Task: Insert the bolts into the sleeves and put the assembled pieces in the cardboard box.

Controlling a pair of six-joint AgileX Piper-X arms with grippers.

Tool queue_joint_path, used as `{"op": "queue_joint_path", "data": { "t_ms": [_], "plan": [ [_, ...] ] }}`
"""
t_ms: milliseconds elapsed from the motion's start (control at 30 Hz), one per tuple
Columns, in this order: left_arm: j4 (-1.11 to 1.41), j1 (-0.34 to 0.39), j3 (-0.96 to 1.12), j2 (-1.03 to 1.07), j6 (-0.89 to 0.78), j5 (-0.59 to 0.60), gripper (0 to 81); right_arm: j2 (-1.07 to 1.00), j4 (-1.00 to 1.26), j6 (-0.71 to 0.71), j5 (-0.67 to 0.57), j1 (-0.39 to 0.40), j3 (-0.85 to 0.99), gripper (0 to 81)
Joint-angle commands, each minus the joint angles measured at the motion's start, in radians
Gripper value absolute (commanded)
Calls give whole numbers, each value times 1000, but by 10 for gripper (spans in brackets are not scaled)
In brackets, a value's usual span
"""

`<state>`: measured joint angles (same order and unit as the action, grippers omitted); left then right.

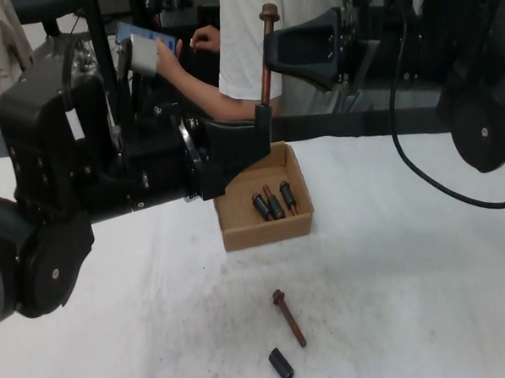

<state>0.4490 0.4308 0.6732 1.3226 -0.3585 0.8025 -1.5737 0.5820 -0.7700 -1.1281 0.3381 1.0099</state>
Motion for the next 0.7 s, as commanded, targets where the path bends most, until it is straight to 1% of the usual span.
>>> {"op": "queue_joint_path", "data": {
  "t_ms": [0,667],
  "plan": [
    [20,-1,2,-16,-8,6,3,2,-1,8,-1,-3,9,8],
    [20,-1,2,-16,-8,26,3,2,-2,29,14,-3,9,8]
  ]
}}
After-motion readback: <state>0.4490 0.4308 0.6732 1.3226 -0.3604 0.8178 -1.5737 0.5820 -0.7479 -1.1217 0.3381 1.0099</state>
